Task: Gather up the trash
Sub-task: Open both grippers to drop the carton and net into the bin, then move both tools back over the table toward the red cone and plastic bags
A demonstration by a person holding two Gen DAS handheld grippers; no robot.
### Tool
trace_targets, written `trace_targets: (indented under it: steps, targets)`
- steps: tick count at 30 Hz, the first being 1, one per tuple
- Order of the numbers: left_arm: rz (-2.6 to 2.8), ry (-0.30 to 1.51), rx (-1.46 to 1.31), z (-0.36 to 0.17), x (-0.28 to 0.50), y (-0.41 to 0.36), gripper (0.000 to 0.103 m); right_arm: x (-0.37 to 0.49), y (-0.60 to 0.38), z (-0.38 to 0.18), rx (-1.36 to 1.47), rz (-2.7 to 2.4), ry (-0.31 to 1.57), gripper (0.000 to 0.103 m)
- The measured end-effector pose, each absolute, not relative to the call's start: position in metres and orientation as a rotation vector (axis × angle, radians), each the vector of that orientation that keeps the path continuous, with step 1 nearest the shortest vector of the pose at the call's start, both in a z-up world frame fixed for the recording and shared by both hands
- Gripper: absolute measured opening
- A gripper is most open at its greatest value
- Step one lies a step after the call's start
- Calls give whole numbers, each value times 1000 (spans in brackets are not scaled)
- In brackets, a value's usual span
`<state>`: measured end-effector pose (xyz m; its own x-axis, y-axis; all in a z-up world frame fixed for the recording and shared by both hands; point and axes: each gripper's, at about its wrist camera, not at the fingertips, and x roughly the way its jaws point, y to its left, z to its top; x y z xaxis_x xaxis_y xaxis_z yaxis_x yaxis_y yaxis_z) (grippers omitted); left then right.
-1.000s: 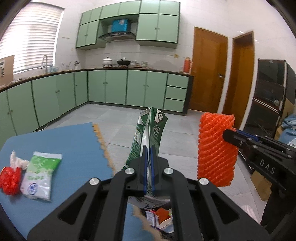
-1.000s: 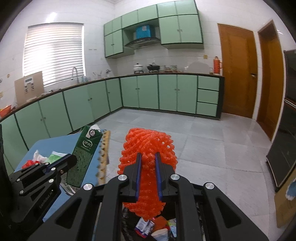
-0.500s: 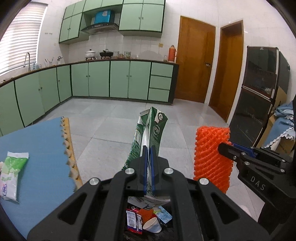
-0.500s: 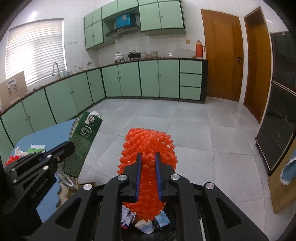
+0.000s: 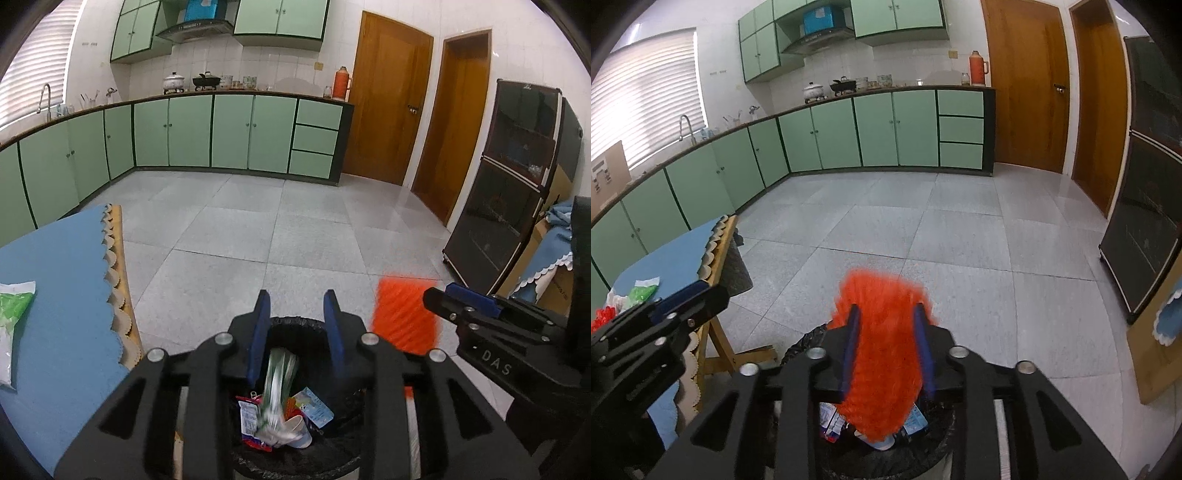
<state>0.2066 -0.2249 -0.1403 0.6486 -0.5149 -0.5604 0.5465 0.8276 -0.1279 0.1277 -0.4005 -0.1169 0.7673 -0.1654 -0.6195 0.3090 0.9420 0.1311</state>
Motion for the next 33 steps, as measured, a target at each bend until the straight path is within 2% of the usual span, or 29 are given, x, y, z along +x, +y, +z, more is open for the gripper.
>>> trace_targets:
  steps: [1, 3, 5, 7, 12, 17, 24, 33]
  targets:
    - [-604, 617, 53, -139, 206, -224, 29, 127, -401, -115, 235, -266, 643, 39]
    - [-602, 609, 46, -135, 205, -222, 32, 127, -403, -112, 238, -279, 630, 53]
    - [-597, 600, 38, -131, 205, -218, 35, 126, -403, -108, 239, -287, 613, 62]
    - [-592, 587, 31, -126, 203, -213, 37, 125, -401, -102, 235, -287, 599, 64]
    - [-563, 551, 6, -110, 202, -193, 44, 123, -388, -82, 219, -256, 542, 79]
    - [-497, 504, 1, -96, 200, -159, 52, 128, -358, -65, 196, -195, 493, 88]
    - [-343, 470, -26, -84, 204, -90, 57, 153, -300, -53, 163, -82, 452, 95]
    - [-146, 457, -53, -75, 210, 0, 62, 187, -211, -50, 118, 81, 450, 97]
